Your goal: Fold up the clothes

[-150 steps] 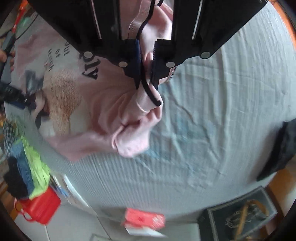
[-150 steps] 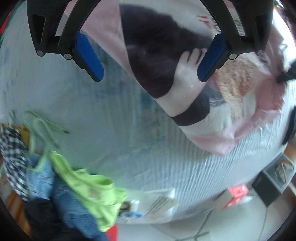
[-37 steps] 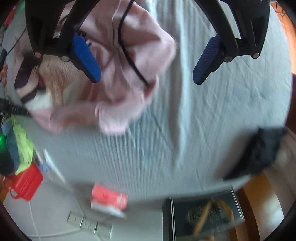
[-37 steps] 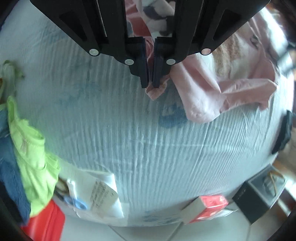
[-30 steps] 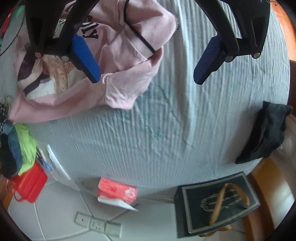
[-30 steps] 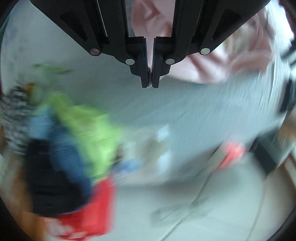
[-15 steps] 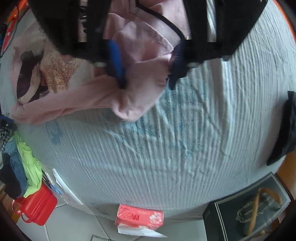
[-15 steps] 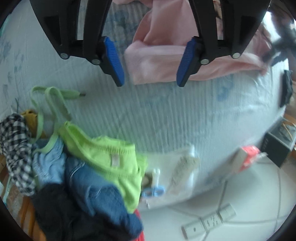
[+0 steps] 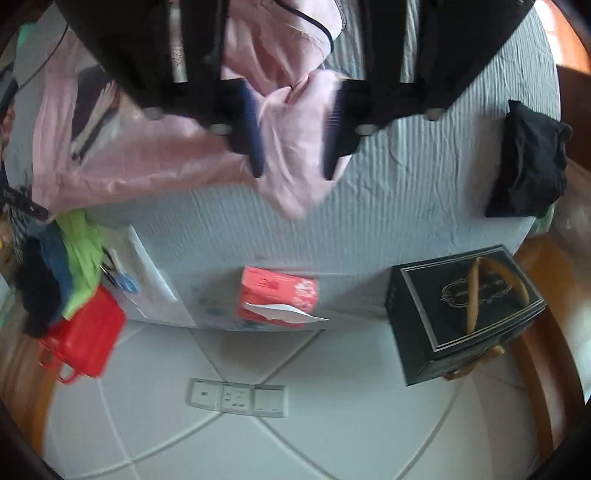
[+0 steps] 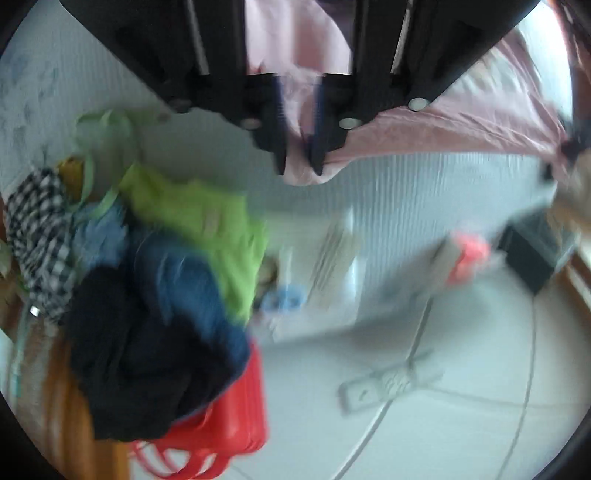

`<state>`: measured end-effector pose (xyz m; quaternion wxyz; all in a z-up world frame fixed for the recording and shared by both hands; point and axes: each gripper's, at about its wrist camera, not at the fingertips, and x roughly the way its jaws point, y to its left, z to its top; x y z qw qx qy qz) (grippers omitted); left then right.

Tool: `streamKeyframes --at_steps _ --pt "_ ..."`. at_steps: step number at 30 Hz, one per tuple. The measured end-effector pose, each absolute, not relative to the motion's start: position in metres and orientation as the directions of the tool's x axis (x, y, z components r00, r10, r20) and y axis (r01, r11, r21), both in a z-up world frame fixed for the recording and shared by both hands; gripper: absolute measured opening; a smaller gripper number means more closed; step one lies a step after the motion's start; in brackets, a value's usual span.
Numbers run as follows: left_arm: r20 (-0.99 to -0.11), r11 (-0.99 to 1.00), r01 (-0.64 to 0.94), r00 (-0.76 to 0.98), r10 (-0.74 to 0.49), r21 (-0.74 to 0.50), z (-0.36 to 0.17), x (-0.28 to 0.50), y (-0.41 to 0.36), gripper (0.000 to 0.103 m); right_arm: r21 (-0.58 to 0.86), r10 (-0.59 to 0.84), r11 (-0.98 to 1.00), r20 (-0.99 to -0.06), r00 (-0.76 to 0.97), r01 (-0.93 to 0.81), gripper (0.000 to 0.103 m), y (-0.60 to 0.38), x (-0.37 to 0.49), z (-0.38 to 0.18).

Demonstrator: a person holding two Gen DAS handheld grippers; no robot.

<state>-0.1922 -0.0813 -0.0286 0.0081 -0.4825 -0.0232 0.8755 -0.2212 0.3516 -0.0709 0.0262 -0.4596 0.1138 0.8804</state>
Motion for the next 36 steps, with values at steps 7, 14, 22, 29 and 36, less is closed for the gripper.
streamKeyframes --at_steps 7,14,22,29,36 --pt "-0.87 -0.996 0.012 -0.488 0.071 -0.088 -0.036 -0.161 -0.091 0.1 0.192 -0.095 -0.973 -0.835 -0.542 -0.126 0.048 0.363 -0.169 -0.064" --pt "-0.924 -0.999 0.036 -0.382 0.023 -0.04 -0.09 -0.076 -0.093 0.1 0.136 -0.051 -0.972 -0.919 -0.391 -0.194 0.055 0.385 -0.069 -0.119" --pt "-0.931 -0.999 0.023 -0.364 0.033 -0.045 -0.124 0.0 -0.081 0.1 0.121 -0.02 -0.952 -0.941 -0.336 -0.282 0.044 0.42 0.012 -0.143" --pt "-0.933 -1.0 0.021 -0.361 -0.008 0.0 -0.151 0.028 -0.075 0.09 0.131 -0.032 -0.956 -0.935 -0.352 -0.262 0.041 0.429 0.03 -0.149" --pt "-0.928 -0.997 0.047 -0.369 0.046 -0.068 -0.168 0.011 -0.048 0.049 0.144 -0.052 -0.961 -0.933 -0.357 -0.237 0.041 0.423 0.013 -0.163"
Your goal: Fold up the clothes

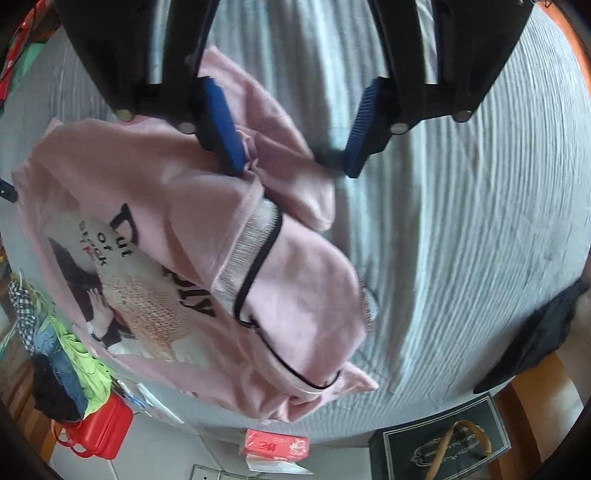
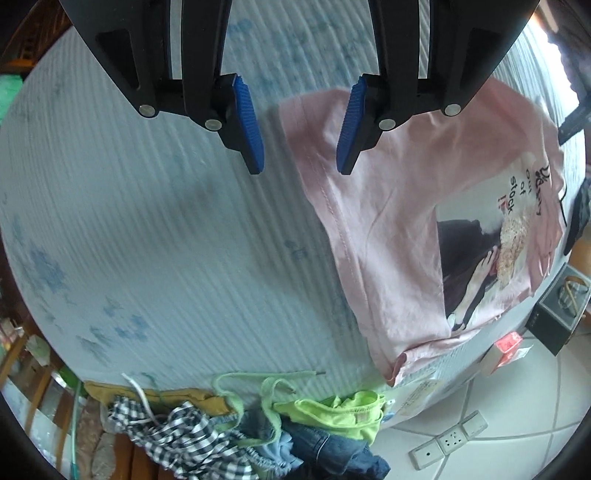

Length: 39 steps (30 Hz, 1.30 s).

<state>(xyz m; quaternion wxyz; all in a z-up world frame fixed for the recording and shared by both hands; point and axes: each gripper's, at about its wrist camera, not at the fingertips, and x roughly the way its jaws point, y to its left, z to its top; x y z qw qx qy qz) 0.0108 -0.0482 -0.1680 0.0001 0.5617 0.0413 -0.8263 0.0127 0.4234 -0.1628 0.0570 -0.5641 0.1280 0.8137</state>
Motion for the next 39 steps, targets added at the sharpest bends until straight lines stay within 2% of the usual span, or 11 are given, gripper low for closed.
streamKeyframes --at_steps 7,8,10,11,13,18,20,29,36,38,39 --pt "-0.926 -0.995 0.038 -0.372 0.067 -0.088 -0.17 0.009 -0.043 0.047 0.049 0.013 -0.983 -0.943 -0.333 -0.176 0.057 0.397 0.0 -0.174" --pt "-0.927 -0.995 0.038 -0.368 0.07 -0.09 -0.169 0.009 -0.043 0.042 0.026 0.032 -0.985 -0.944 -0.329 -0.17 0.061 0.393 0.0 -0.175" --pt "-0.929 -0.993 0.057 -0.364 0.074 -0.101 -0.166 0.012 -0.045 0.006 -0.005 0.062 -0.984 -0.948 -0.311 -0.18 0.063 0.388 0.002 -0.176" --pt "-0.927 -0.993 0.06 -0.37 0.068 -0.097 -0.163 0.014 -0.047 0.006 -0.001 0.059 -0.982 -0.951 -0.303 -0.188 0.059 0.387 0.004 -0.174" --pt "-0.923 -0.994 0.067 -0.382 0.057 -0.089 -0.158 0.018 -0.05 0.005 0.006 0.053 -0.981 -0.955 -0.291 -0.196 0.027 0.386 0.01 -0.169" --pt "-0.912 -0.994 0.089 -0.41 0.023 -0.065 -0.144 0.025 -0.063 0.004 -0.025 0.057 -0.993 -0.956 -0.288 -0.115 0.024 0.368 0.019 -0.174" --pt "-0.905 -0.992 0.116 -0.426 -0.006 -0.048 -0.128 0.035 -0.075 0.004 -0.026 0.057 -0.993 -0.962 -0.268 -0.119 0.004 0.369 0.015 -0.175" --pt "-0.943 -0.962 0.237 -0.327 0.054 -0.138 -0.092 0.12 -0.131 0.004 0.141 -0.101 -0.979 -0.962 -0.253 -0.145 0.004 0.397 0.025 -0.157" --pt "-0.939 -0.96 0.232 -0.334 0.075 -0.159 -0.087 0.105 -0.137 0.01 0.131 -0.087 -0.974 -0.971 -0.224 -0.187 0.031 0.418 0.016 -0.159" --pt "-0.924 -0.963 0.215 -0.375 0.074 -0.164 -0.074 0.089 -0.139 0.033 0.132 -0.081 -0.974 -0.962 -0.263 -0.186 0.033 0.424 0.007 -0.148" --pt "-0.917 -0.964 0.209 -0.392 0.073 -0.166 -0.069 0.079 -0.14 0.062 0.135 -0.081 -0.974 -0.957 -0.279 -0.183 0.035 0.426 0.001 -0.143"
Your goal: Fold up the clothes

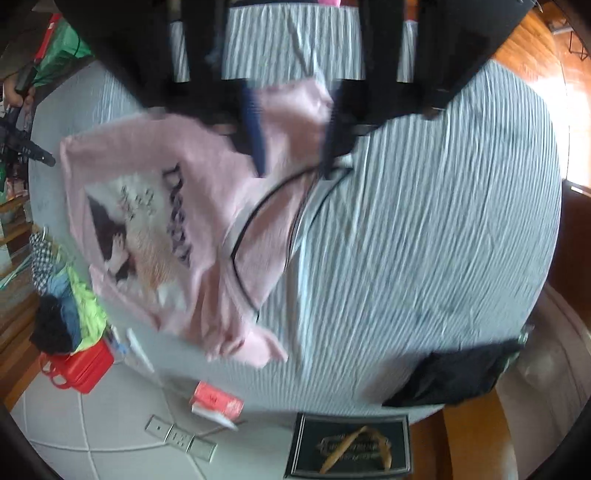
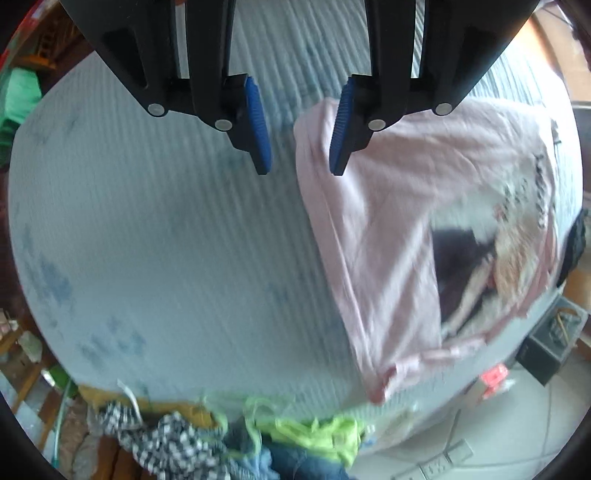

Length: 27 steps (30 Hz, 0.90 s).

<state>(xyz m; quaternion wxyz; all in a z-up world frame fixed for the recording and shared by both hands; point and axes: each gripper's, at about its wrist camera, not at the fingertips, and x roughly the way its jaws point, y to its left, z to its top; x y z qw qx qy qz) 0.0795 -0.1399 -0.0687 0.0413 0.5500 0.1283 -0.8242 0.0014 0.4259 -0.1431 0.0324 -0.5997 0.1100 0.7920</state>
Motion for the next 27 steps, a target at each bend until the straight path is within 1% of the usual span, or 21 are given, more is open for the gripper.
streamKeyframes --at_steps 1,2,6,11,14,17,19,21,23,24,25,26,27 --pt "-0.91 -0.965 0.202 -0.407 0.073 -0.168 -0.065 0.066 -0.14 0.085 0.137 -0.081 -0.974 -0.953 -0.292 -0.179 0.035 0.426 -0.005 -0.139" --pt "-0.903 -0.965 0.192 -0.421 0.082 -0.177 -0.063 0.054 -0.139 0.09 0.138 -0.082 -0.975 -0.95 -0.301 -0.172 0.035 0.425 -0.012 -0.136" --pt "-0.895 -0.952 0.196 -0.425 0.135 -0.237 -0.064 -0.011 -0.142 0.09 0.167 -0.109 -0.974 -0.936 -0.335 -0.15 0.035 0.408 -0.03 -0.12" --pt "-0.917 -0.958 0.226 -0.391 0.076 -0.176 -0.081 -0.079 -0.151 0.09 0.17 -0.122 -0.981 -0.92 -0.373 -0.098 0.035 0.371 -0.045 -0.099" --pt "-0.926 -0.965 0.199 -0.367 0.089 -0.171 -0.094 -0.114 -0.149 0.09 0.184 -0.141 -0.98 -0.916 -0.376 -0.08 0.035 0.356 -0.073 -0.092" --pt "-0.933 -0.974 0.163 -0.348 0.093 -0.158 -0.107 -0.14 -0.145 0.09 0.201 -0.15 -0.974 -0.917 -0.369 -0.104 0.036 0.352 -0.105 -0.093" --pt "-0.937 -0.98 0.134 -0.336 0.094 -0.146 -0.116 -0.156 -0.139 0.09 0.21 -0.155 -0.97 -0.921 -0.358 -0.12 0.041 0.351 -0.127 -0.099" --pt "-0.942 -0.982 0.109 -0.315 0.116 -0.158 -0.126 -0.168 -0.133 0.09 0.204 -0.152 -0.971 -0.93 -0.334 -0.126 0.058 0.349 -0.148 -0.109" --pt "-0.947 -0.985 0.074 -0.295 0.128 -0.156 -0.136 -0.176 -0.124 0.09 0.179 -0.134 -0.976 -0.943 -0.305 -0.124 0.062 0.343 -0.17 -0.124" --pt "-0.951 -0.988 0.054 -0.283 0.122 -0.143 -0.141 -0.18 -0.12 0.083 0.164 -0.125 -0.979 -0.95 -0.287 -0.117 0.062 0.339 -0.178 -0.131" --pt "-0.956 -0.991 0.034 -0.269 0.115 -0.129 -0.146 -0.184 -0.115 0.056 0.151 -0.118 -0.983 -0.955 -0.272 -0.103 0.062 0.334 -0.186 -0.138" --pt "-0.963 -0.993 0.014 -0.246 0.108 -0.115 -0.151 -0.189 -0.109 0.041 0.137 -0.112 -0.987 -0.959 -0.259 -0.081 0.062 0.328 -0.192 -0.145" --pt "-0.969 -0.995 -0.004 -0.225 0.101 -0.102 -0.156 -0.194 -0.103 0.02 0.121 -0.103 -0.991 -0.963 -0.247 -0.057 0.06 0.322 -0.198 -0.152"
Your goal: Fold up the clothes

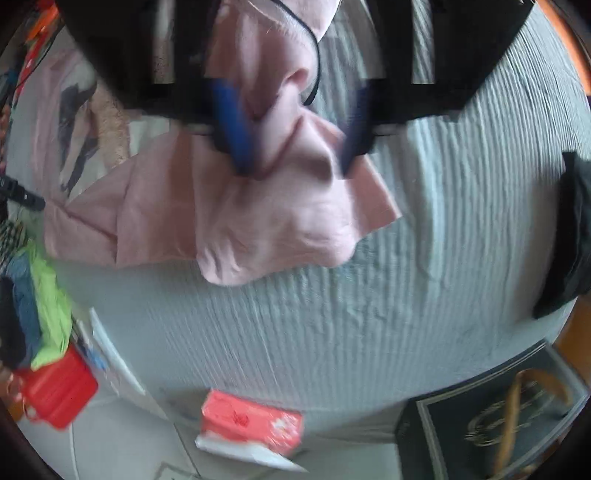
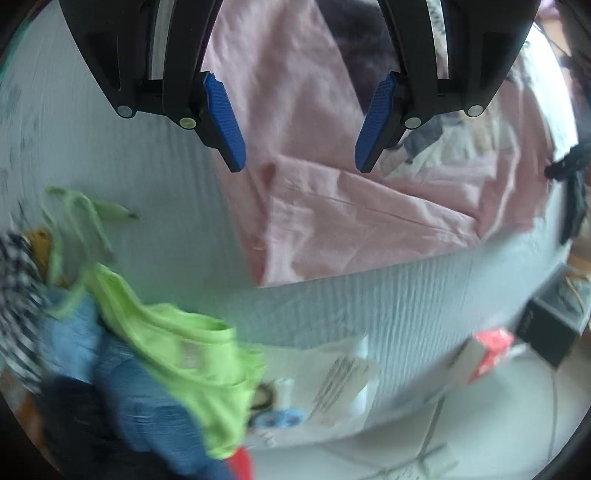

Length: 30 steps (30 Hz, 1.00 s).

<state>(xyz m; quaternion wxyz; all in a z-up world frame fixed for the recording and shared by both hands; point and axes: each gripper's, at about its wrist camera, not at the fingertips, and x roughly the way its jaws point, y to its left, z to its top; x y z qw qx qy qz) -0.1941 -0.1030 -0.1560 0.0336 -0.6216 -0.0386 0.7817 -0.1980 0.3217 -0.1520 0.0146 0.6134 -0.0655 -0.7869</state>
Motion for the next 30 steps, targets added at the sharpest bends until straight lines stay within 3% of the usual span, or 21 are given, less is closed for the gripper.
streamKeyframes --at_steps 1,3,5,8,9,11,12,13,16,18,22,27,30 --pt "-0.971 -0.995 -0.016 -0.218 0.098 -0.097 -0.158 -0.199 -0.097 0.015 0.098 -0.088 -0.995 -0.968 -0.236 -0.029 0.058 0.315 -0.202 -0.158" --pt "-0.965 -0.994 -0.051 -0.241 0.102 -0.092 -0.153 -0.209 -0.08 0.011 0.048 -0.049 -0.999 -0.976 -0.211 0.014 0.018 0.305 -0.21 -0.169" --pt "-0.948 -0.988 -0.092 -0.284 0.144 -0.122 -0.137 -0.213 -0.064 0.011 -0.02 0.018 -1.0 -0.969 -0.248 0.005 0.009 0.309 -0.213 -0.164" --pt "-0.913 -0.976 -0.158 -0.356 0.201 -0.153 -0.1 -0.206 -0.045 0.011 -0.029 0.075 -0.987 -0.952 -0.297 -0.158 0.009 0.349 -0.217 -0.152" --pt "-0.912 -0.977 -0.164 -0.365 0.189 -0.137 -0.089 -0.2 -0.044 0.015 -0.017 0.075 -0.981 -0.953 -0.293 -0.195 0.013 0.36 -0.215 -0.151" --pt "-0.912 -0.985 -0.132 -0.382 0.152 -0.108 -0.08 -0.183 -0.058 0.045 0.015 0.05 -0.976 -0.955 -0.291 -0.218 0.024 0.371 -0.209 -0.147" --pt "-0.911 -0.99 -0.108 -0.392 0.127 -0.092 -0.077 -0.171 -0.069 0.07 0.017 0.048 -0.977 -0.954 -0.297 -0.213 0.035 0.371 -0.205 -0.143" --pt "-0.91 -0.994 -0.083 -0.401 0.103 -0.076 -0.074 -0.159 -0.08 0.083 0.0 0.066 -0.978 -0.949 -0.309 -0.208 0.038 0.368 -0.199 -0.136" --pt "-0.921 -1.0 0.019 -0.39 0.015 -0.025 -0.08 -0.123 -0.124 0.084 -0.05 0.117 -0.98 -0.926 -0.359 -0.191 0.04 0.352 -0.183 -0.113" --pt "-0.931 -0.996 0.093 -0.365 -0.022 -0.013 -0.089 -0.097 -0.153 0.083 -0.006 0.064 -0.989 -0.918 -0.392 -0.147 0.041 0.331 -0.175 -0.099" --pt "-0.949 -0.979 0.197 -0.316 -0.022 -0.043 -0.112 -0.045 -0.195 0.083 0.155 -0.163 -0.987 -0.918 -0.362 0.05 0.041 0.256 -0.17 -0.082" --pt "-0.955 -0.959 0.271 -0.296 0.001 -0.085 -0.129 0.008 -0.224 0.083 0.184 -0.244 -0.959 -0.924 -0.294 0.217 0.041 0.141 -0.183 -0.077" --pt "-0.955 -0.95 0.286 -0.294 0.037 -0.125 -0.135 0.028 -0.229 0.083 0.182 -0.244 -0.952 -0.937 -0.25 0.248 0.051 0.08 -0.198 -0.09"
